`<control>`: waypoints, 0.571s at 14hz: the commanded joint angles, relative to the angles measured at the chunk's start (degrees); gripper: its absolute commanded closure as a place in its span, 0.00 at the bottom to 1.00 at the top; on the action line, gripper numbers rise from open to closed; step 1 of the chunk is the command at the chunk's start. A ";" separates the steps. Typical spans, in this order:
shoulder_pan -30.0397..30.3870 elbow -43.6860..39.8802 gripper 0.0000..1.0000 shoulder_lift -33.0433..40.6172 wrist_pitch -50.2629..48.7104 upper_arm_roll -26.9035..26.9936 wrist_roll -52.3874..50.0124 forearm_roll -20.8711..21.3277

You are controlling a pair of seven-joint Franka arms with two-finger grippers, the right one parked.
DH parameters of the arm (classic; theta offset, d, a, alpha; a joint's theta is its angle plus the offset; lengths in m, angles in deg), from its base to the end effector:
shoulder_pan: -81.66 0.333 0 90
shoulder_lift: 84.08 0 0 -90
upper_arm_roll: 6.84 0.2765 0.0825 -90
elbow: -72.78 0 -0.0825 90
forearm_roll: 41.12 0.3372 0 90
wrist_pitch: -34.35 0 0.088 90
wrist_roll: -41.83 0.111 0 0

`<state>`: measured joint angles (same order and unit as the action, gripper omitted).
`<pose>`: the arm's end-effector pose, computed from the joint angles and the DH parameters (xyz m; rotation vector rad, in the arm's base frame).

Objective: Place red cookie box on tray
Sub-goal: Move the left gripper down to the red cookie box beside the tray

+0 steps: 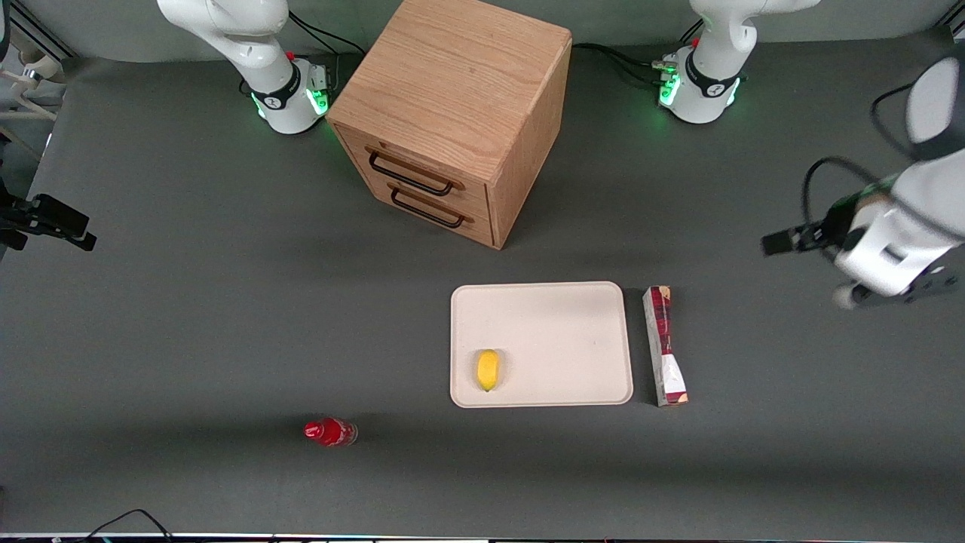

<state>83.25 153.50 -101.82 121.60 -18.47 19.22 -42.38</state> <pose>0.5656 -0.0880 0.4805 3.0783 0.3462 -0.3191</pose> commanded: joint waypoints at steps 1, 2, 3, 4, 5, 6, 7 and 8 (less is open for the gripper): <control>-0.44 -4.25 0.00 -8.86 6.23 -2.77 -7.17 0.56; -0.71 -4.17 0.00 -11.50 8.61 -3.39 -8.32 0.74; -0.97 -3.90 0.00 -14.22 10.64 -3.57 -9.20 0.74; -2.02 -3.47 0.00 -16.77 13.44 -3.57 -9.47 1.09; -2.72 -2.50 0.00 -18.36 16.34 -3.57 -9.82 2.31; -3.25 -0.58 0.00 -19.34 19.16 -3.57 -10.52 3.89; -3.43 1.35 0.00 -20.04 22.58 -3.66 -10.79 5.03; -3.61 3.63 0.00 -20.40 25.40 -3.66 -11.23 5.48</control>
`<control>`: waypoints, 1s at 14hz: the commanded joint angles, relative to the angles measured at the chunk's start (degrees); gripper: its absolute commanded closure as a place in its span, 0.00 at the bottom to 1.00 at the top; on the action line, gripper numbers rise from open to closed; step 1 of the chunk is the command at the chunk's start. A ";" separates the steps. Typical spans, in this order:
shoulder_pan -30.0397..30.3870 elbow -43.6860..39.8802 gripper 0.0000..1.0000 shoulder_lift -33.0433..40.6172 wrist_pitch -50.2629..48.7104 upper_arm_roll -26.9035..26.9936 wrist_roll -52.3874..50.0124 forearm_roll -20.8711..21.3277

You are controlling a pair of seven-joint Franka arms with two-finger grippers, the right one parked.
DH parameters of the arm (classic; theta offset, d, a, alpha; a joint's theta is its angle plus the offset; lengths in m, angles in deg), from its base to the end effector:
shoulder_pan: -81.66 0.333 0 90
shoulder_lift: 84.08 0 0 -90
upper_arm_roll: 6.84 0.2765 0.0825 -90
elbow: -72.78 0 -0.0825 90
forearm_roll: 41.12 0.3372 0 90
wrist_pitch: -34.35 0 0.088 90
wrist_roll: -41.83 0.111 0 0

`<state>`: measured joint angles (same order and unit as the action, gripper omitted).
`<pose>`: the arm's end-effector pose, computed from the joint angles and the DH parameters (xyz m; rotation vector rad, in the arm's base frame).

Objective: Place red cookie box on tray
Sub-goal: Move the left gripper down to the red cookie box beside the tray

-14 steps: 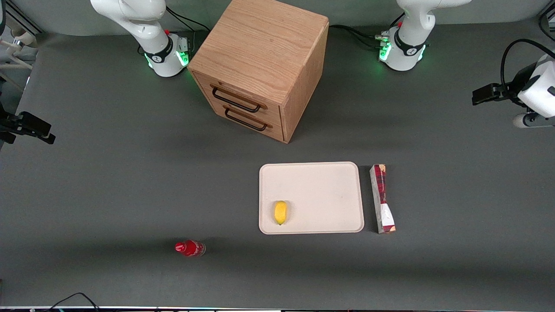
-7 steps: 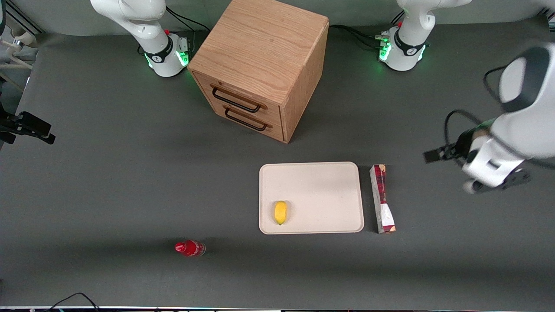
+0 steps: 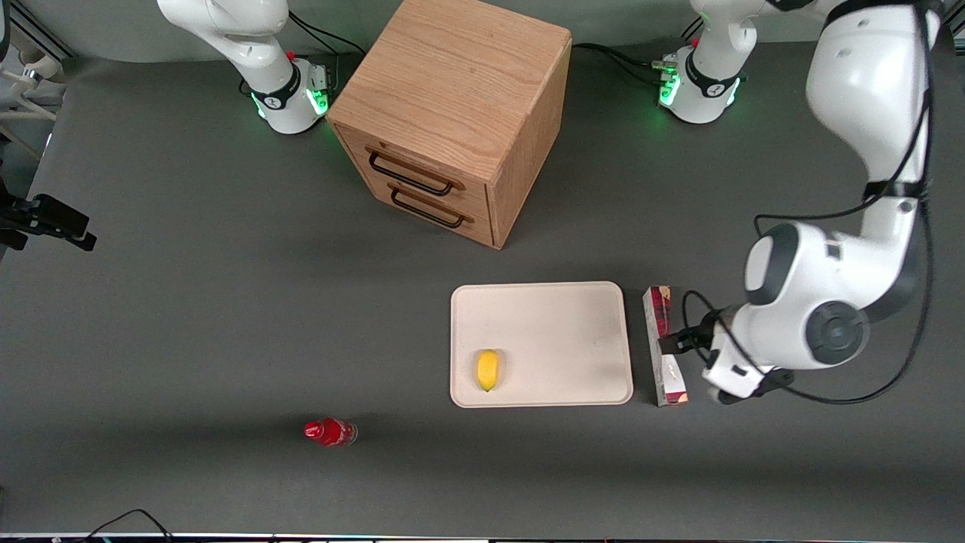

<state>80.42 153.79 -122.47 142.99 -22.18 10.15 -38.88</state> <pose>0.6190 -0.1513 0.2907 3.0389 0.4434 -0.3158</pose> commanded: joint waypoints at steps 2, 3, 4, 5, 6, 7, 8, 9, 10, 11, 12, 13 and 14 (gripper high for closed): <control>-0.96 6.86 0.00 -0.71 9.90 0.05 -2.34 3.30; -0.96 8.01 0.00 -1.68 12.36 0.05 -2.34 4.87; -1.05 8.46 0.11 -2.91 13.26 0.05 -2.34 6.54; -0.96 8.46 0.51 -3.61 13.27 -0.04 -2.25 6.82; -0.87 8.55 0.84 -3.71 13.18 0.05 -2.17 6.82; -0.87 8.55 0.98 -3.88 13.01 0.05 -2.34 6.73; -0.79 8.55 1.00 -3.88 12.74 0.05 -2.34 6.73; -0.35 8.55 1.00 -3.88 12.31 0.05 -2.17 6.47; -0.17 8.55 1.00 -3.80 12.04 0.05 -1.73 6.38; 0.09 8.46 1.00 -3.54 11.69 0.05 -1.38 6.38; 0.18 8.37 1.00 -3.45 11.60 0.05 -1.37 6.38; 0.44 8.11 1.00 -3.27 11.08 0.05 -1.37 6.38; 0.53 7.85 1.00 -2.40 9.33 0.14 -1.11 6.29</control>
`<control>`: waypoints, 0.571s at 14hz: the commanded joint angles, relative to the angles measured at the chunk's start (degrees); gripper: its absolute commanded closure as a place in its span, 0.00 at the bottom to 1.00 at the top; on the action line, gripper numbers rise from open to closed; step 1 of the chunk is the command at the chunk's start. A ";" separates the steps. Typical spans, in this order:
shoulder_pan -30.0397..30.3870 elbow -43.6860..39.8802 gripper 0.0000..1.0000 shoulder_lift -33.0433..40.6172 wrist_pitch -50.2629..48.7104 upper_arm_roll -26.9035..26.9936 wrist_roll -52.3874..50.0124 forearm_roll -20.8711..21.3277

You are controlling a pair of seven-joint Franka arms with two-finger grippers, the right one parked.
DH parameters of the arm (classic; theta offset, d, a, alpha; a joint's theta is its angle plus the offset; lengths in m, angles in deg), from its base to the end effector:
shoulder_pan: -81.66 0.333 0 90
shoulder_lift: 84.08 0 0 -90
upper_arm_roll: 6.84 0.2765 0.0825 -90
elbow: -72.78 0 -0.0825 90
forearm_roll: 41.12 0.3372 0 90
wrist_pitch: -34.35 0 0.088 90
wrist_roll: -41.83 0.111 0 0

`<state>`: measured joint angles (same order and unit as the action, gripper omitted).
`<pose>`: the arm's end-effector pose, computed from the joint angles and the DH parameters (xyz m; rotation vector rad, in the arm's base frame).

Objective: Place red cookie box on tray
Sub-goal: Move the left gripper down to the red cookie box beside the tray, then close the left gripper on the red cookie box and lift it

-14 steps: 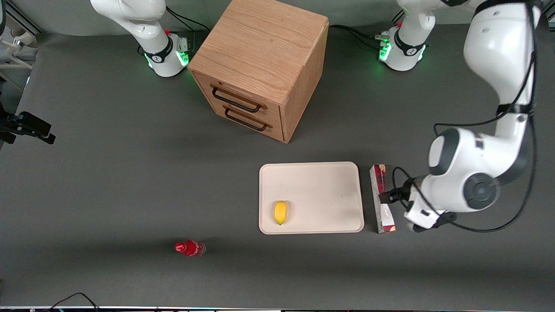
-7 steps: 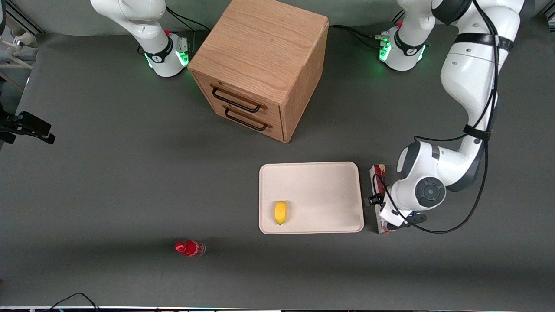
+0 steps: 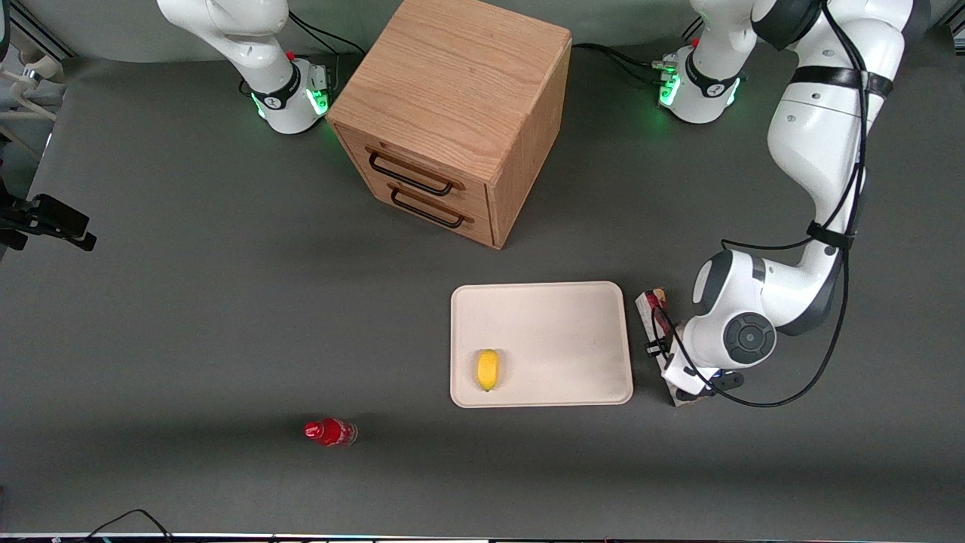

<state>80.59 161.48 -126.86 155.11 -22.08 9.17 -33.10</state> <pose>0.6062 -0.1495 0.2052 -3.1024 -0.4014 0.2721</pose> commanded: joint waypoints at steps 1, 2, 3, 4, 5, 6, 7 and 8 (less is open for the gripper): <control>0.97 -1.06 1.00 2.69 -5.60 -0.05 0.48 0.34; 1.15 -3.08 1.00 3.48 -8.93 -0.14 0.49 0.16; 1.07 -5.45 1.00 4.19 -12.10 -0.14 0.40 -0.53; 1.07 -7.99 1.00 4.80 -15.00 -0.05 0.40 -2.46; 1.07 -10.19 1.00 5.42 -17.47 -0.05 -0.12 -3.52; 0.98 -11.78 1.00 6.47 -19.32 -0.14 -0.47 -4.23; 0.98 -12.84 1.00 7.18 -20.38 -0.66 -1.17 -5.36; 0.98 -13.38 1.00 7.71 -20.57 -1.97 -1.96 -5.98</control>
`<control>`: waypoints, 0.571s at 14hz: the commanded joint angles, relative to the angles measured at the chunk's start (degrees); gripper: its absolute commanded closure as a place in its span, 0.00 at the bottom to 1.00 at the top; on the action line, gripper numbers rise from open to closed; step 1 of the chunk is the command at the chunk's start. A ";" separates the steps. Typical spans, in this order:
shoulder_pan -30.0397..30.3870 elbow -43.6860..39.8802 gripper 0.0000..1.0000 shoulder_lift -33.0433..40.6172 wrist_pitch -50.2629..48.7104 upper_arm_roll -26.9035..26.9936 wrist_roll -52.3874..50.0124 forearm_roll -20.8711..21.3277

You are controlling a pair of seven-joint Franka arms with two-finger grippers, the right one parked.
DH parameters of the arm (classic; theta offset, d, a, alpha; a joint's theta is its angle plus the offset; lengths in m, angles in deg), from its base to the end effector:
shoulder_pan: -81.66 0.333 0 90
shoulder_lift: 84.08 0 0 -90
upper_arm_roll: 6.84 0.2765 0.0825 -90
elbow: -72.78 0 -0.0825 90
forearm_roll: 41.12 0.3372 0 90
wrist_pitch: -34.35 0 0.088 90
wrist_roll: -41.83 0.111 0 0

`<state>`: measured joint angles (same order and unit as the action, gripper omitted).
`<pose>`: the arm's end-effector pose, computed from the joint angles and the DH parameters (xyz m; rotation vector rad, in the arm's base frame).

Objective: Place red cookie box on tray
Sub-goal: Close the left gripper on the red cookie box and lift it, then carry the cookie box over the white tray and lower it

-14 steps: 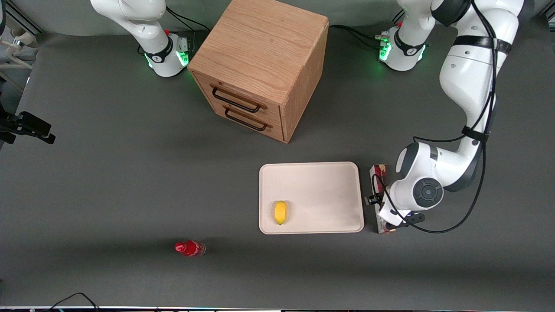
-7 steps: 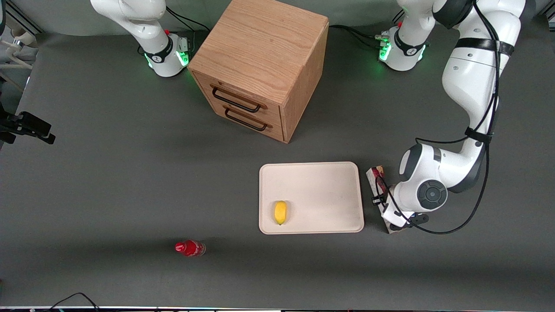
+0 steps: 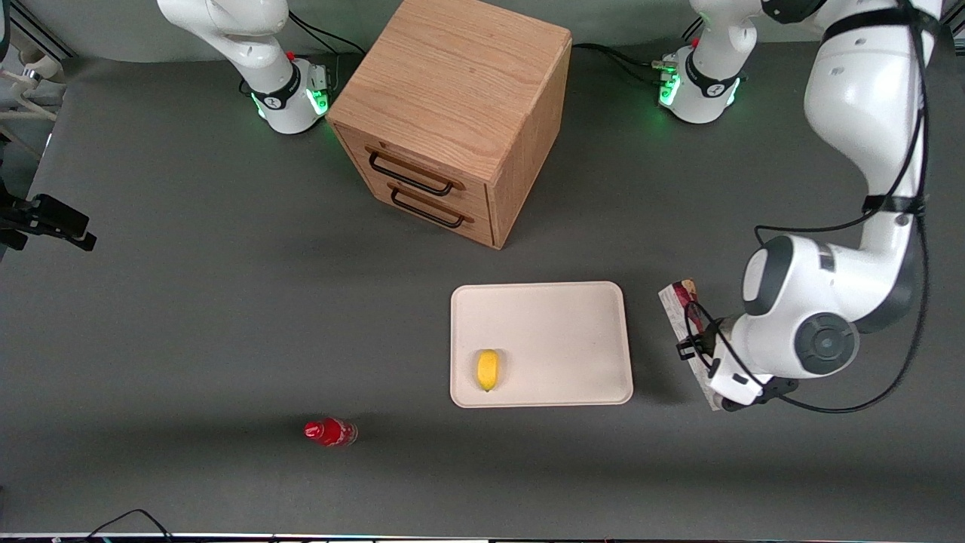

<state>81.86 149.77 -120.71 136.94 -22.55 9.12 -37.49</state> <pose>0.6245 -0.1331 0.3312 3.0597 0.4923 -0.3078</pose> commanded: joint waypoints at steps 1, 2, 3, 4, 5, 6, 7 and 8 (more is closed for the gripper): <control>-0.47 -1.76 1.00 1.47 -2.40 -2.91 -3.22 -1.52; -0.90 -1.67 1.00 1.21 -1.88 -4.14 -5.15 -1.08; -1.25 -1.50 1.00 0.60 -1.44 -5.54 -5.78 -0.82; -1.95 -1.41 1.00 -0.28 -1.26 -6.34 -5.78 -0.38; -2.22 -1.32 1.00 -1.42 -0.82 -6.52 -5.52 -0.37; -2.31 -0.97 1.00 -2.56 1.36 -6.87 -5.43 -0.37; -2.40 0.25 1.00 -3.88 4.34 -7.14 -5.26 -0.20; -2.49 1.83 1.00 -5.02 7.85 -7.14 -5.17 0.32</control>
<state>79.12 149.80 -123.70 140.06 -29.29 4.46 -38.03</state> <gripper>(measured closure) 0.912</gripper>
